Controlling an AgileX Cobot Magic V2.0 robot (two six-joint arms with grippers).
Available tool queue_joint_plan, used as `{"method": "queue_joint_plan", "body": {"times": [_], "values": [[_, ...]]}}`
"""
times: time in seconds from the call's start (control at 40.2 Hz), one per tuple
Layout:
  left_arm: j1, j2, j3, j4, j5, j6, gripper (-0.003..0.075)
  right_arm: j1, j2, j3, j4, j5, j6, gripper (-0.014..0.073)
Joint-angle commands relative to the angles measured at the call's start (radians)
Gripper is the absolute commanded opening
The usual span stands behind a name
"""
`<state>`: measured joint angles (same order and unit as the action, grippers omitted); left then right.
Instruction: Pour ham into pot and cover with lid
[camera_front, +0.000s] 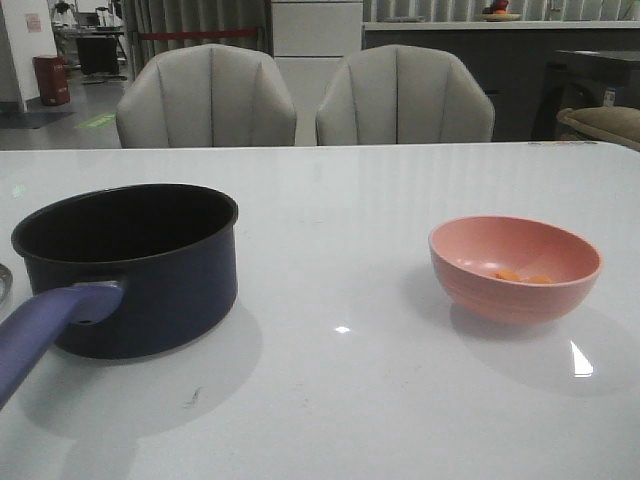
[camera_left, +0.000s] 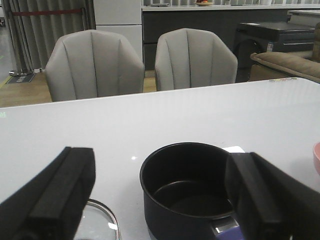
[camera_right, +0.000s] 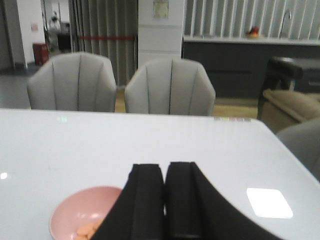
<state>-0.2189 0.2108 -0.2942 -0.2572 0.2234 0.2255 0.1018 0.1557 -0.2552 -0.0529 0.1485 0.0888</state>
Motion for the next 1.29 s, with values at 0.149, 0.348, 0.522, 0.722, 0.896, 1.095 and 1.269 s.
{"method": "queue_joint_plan", "body": {"times": [0.149, 0.348, 0.522, 0.722, 0.896, 1.095, 1.269], "values": [[-0.007, 0.007, -0.031, -0.006, -0.085, -0.002, 0.0571, -0.003, 0.173, -0.097, 0.002, 0.07, -0.004, 0.0149], [-0.007, 0.007, -0.031, -0.006, -0.085, -0.002, 0.0571, -0.003, 0.278, -0.116, 0.004, 0.076, -0.004, 0.0182], [-0.007, 0.007, -0.031, -0.006, -0.085, -0.002, 0.0571, -0.003, 0.457, -0.191, 0.053, 0.082, -0.004, 0.0442], [-0.007, 0.007, -0.031, -0.006, -0.088, -0.002, 0.0571, -0.003, 0.717, -0.321, 0.151, 0.101, -0.004, 0.0516], [-0.007, 0.007, -0.031, -0.006, -0.086, -0.002, 0.0571, -0.003, 0.954, -0.455, 0.221, 0.156, -0.004, 0.0516], [-0.007, 0.007, -0.031, -0.006, -0.086, -0.002, 0.0571, -0.003, 1.207, -0.614, 0.22, 0.213, -0.005, 0.0516], [-0.007, 0.007, -0.031, -0.006, -0.086, -0.002, 0.0571, -0.003, 1.371, -0.723, 0.22, 0.249, -0.005, 0.0516]]}}
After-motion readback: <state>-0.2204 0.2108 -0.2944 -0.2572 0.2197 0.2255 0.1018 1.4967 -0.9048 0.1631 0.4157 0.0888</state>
